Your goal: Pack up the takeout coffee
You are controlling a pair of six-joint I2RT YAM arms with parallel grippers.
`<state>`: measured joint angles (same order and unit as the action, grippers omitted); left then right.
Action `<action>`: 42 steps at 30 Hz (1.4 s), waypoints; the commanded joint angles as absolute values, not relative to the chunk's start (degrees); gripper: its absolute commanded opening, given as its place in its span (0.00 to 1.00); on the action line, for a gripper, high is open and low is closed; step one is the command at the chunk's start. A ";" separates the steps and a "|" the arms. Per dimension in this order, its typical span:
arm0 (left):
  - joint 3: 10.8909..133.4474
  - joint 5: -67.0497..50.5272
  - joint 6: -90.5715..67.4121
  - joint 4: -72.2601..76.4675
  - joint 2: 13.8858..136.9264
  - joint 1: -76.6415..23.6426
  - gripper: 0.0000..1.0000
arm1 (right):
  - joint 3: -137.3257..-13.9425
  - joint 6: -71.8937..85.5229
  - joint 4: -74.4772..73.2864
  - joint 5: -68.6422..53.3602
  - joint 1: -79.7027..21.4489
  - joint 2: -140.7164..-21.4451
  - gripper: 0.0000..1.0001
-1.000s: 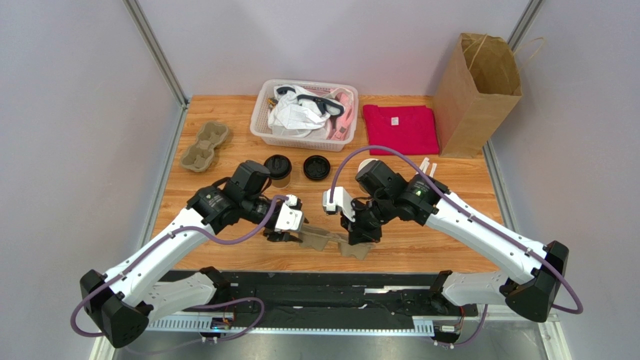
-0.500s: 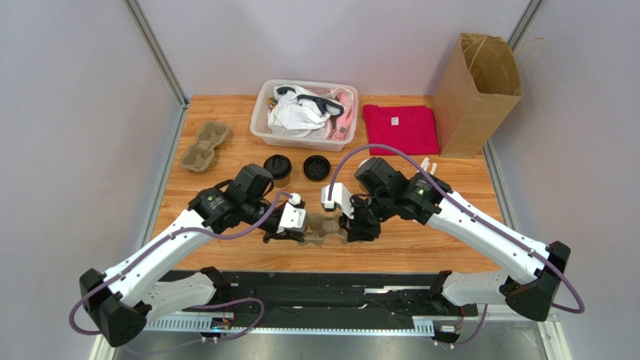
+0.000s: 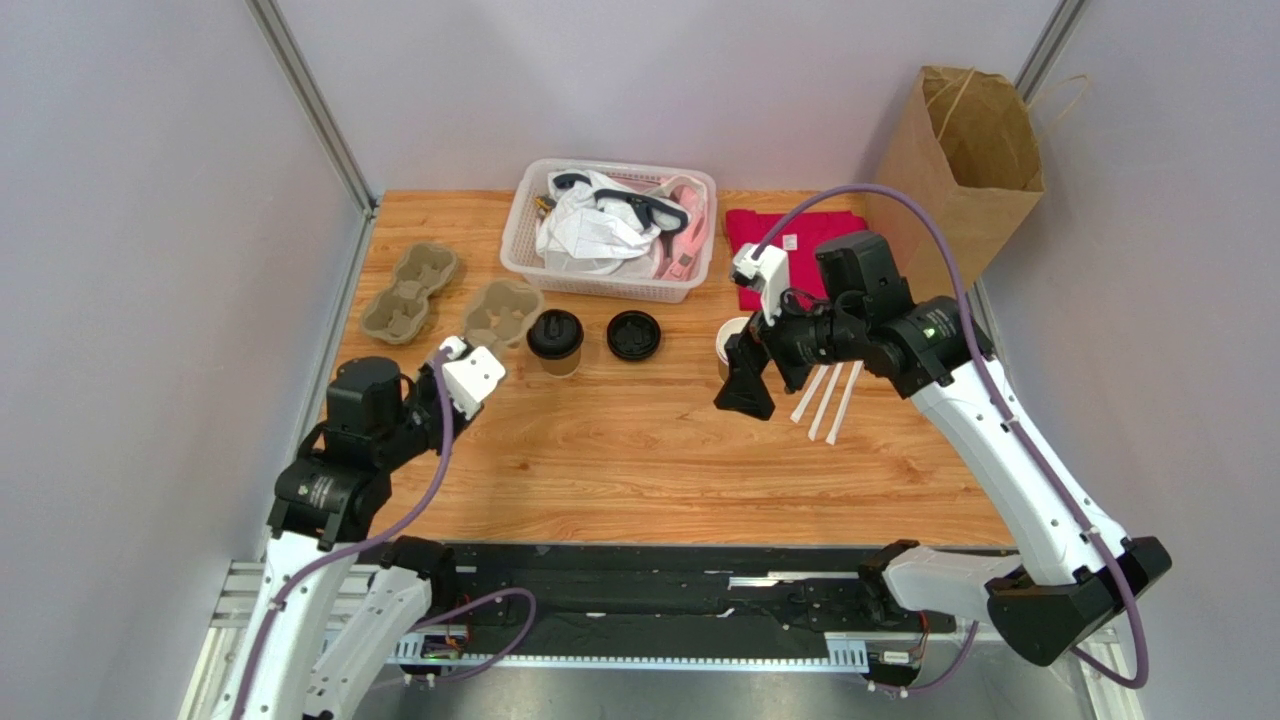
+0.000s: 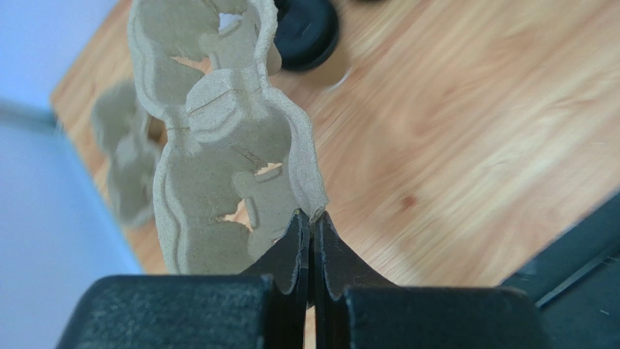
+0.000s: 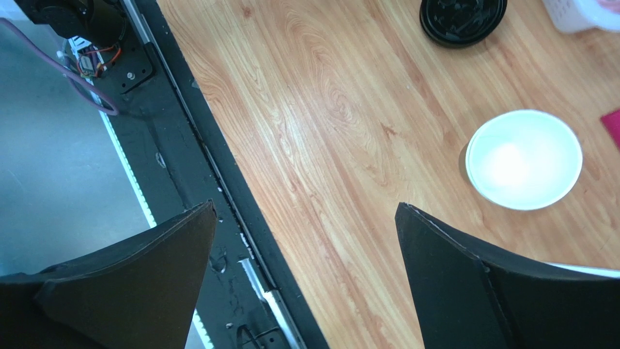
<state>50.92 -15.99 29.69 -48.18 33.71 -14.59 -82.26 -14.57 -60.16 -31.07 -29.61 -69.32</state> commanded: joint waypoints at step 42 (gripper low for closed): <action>53.87 -17.40 30.76 -50.26 52.39 -2.81 0.88 | -136.67 -30.67 -58.80 -8.17 14.50 -109.33 0.97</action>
<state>49.58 -13.45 32.77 -46.35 55.35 -3.18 -133.82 -27.20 -62.96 -8.99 14.66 -107.35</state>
